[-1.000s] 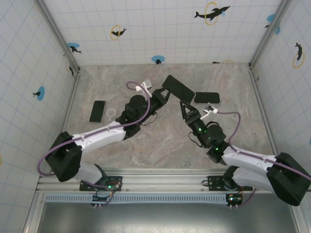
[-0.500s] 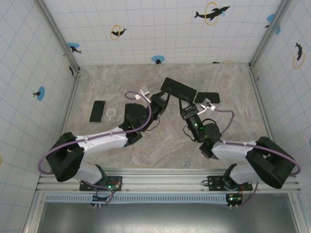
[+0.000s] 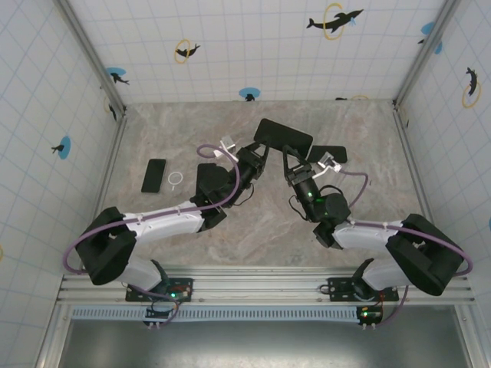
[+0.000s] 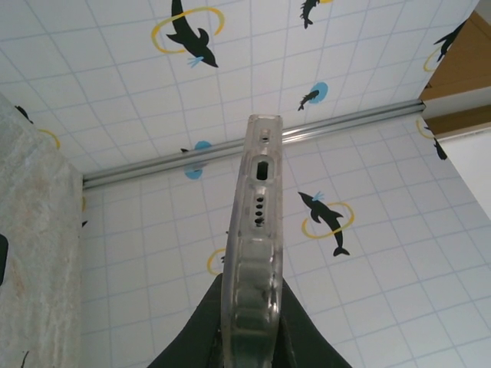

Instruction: Take the phone out of the phone case

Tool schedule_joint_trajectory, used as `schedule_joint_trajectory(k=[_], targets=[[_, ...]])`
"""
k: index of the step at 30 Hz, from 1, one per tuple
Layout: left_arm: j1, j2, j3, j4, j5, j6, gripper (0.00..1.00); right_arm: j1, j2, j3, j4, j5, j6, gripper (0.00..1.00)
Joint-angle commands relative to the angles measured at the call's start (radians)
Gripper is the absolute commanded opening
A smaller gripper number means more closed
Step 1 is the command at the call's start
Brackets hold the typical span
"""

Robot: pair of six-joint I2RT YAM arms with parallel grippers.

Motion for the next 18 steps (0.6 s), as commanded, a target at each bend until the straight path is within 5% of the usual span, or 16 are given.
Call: schedule_joint_trajectory(k=[1, 9, 18], targets=[[-0.008, -0.005, 0.002, 0.083, -0.003, -0.013, 0.26, -0.007, -0.004, 0.046, 0.045, -0.006, -0.032, 0.10], [-0.005, -0.076, -0.006, -0.068, -0.007, 0.092, 0.74, -0.026, -0.025, 0.043, 0.028, -0.034, -0.052, 0.07], [0.107, -0.177, 0.140, -0.621, 0.224, 0.515, 0.91, -0.131, -0.173, 0.049, -0.264, -0.321, -0.314, 0.06]])
